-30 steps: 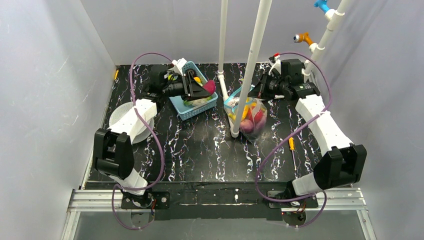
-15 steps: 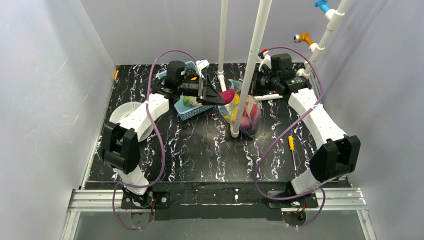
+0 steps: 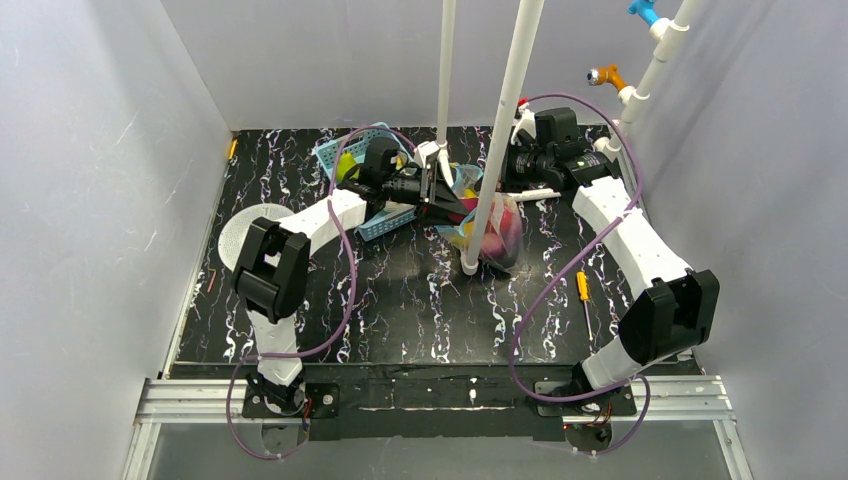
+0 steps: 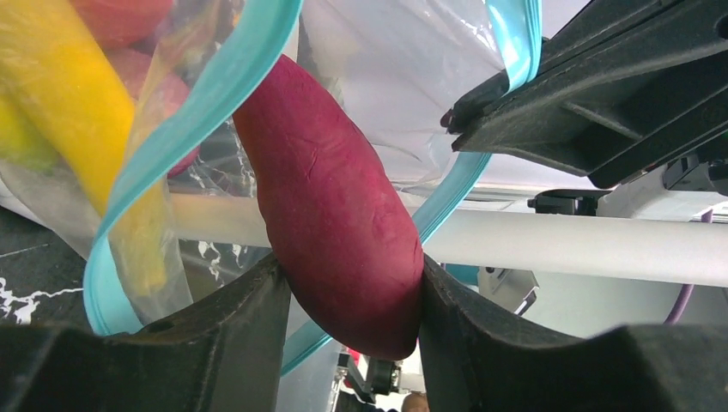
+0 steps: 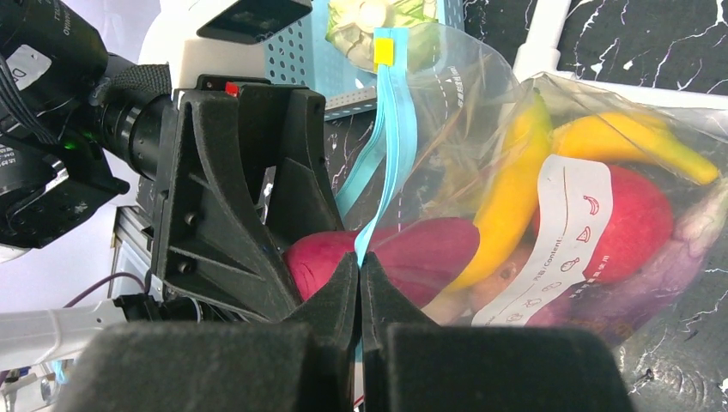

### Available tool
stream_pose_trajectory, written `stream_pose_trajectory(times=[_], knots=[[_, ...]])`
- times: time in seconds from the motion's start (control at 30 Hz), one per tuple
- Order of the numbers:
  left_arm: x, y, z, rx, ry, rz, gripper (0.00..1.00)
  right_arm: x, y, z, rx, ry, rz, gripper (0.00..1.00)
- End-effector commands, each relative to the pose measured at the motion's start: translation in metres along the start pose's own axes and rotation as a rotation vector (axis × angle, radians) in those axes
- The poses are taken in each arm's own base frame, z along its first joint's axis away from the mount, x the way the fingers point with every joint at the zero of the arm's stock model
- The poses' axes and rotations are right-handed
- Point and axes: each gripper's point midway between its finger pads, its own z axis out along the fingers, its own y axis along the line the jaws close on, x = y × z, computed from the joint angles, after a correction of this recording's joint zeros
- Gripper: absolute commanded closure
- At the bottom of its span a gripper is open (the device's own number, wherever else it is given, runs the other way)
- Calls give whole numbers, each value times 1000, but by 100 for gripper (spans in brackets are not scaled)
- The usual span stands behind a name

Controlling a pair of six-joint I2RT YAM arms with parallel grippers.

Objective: Place the food in the zip-top bag and seal the zipper
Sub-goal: Place the fake vegetable in the zipper food storage bag, then adjust the zipper food storage bag at the center of the board.

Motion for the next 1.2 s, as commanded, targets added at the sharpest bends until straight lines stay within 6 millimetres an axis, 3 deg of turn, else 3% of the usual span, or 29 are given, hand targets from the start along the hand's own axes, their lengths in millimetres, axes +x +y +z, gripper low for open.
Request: stream_pose_trajectory(times=[0.0, 0.17, 0.33, 0.63, 0.9, 1.1, 1.17], knots=[[-5, -25, -5, 23, -35, 63, 47, -18, 19, -11, -40, -59, -54, 99], [-1, -21, -8, -12, -36, 79, 29, -19, 19, -14, -33, -72, -58, 99], [4, -19, -11, -47, -33, 93, 21, -18, 17, -16, -22, -83, -60, 99], [7, -23, -28, -149, -54, 157, 19, -18, 7, -23, 44, -124, -61, 99], [6, -28, -70, -278, -126, 253, 19, -24, -11, -60, 125, -233, -1, 99], [12, -23, -92, -330, -155, 256, 19, -14, -46, -96, 338, -289, 78, 99], [15, -21, -96, -346, -154, 257, 19, -2, -58, -112, 430, -275, 100, 99]])
